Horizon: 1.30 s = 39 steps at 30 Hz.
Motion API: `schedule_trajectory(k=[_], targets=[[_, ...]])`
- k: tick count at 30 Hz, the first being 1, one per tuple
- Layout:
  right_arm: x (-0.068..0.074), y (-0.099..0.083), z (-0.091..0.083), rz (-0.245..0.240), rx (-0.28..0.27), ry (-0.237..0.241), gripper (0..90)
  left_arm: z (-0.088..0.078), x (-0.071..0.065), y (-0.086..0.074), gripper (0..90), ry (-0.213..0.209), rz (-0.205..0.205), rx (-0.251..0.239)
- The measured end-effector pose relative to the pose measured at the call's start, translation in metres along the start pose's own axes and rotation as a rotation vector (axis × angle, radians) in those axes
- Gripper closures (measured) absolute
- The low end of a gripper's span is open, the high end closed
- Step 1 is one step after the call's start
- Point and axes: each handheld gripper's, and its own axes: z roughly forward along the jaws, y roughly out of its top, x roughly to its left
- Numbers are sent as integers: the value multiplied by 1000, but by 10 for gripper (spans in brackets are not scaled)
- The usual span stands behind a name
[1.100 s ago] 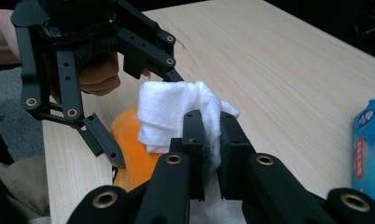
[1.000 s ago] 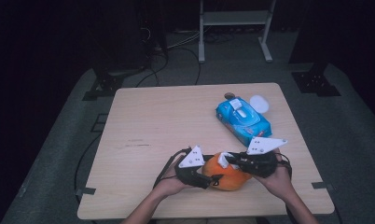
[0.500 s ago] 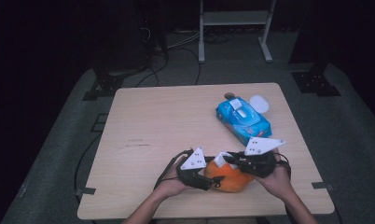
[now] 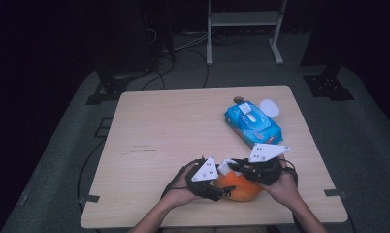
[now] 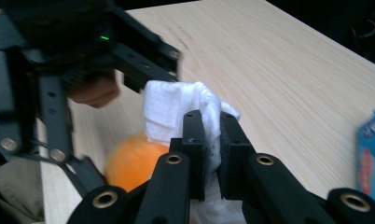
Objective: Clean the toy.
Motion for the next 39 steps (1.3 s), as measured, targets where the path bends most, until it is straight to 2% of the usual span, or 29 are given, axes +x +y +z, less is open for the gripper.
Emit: schedule_trajectory(k=[6,8,11,13,16,20,26,29,32,39], targets=[[-15,-16,-10,58,1,-12,824,-2,4,-7,303,-22,-25,4],[-15,-18,-11,65,2,-9,824,-2,6,-7,267,-41,-46,6],[-11,-16,-8,55,-1,-5,825,-1,9,-6,190,-54,-106,0],[-6,-12,-4,52,-1,3,825,-1,9,-6,193,-54,-98,7],[-1,-9,0,30,5,12,826,-3,10,-9,250,-53,-93,19],[-3,-10,-1,36,3,22,826,-5,13,-14,283,-65,-100,28],[-10,-22,-11,52,14,2,833,-10,18,-22,284,-68,-120,43],[-14,-33,-18,86,24,-7,834,-11,21,-26,281,-75,-130,38],[-16,-39,-23,110,20,-7,836,-10,20,-25,277,-77,-120,39],[-13,-35,-23,87,21,-11,836,-11,20,-26,264,-76,-116,40]])
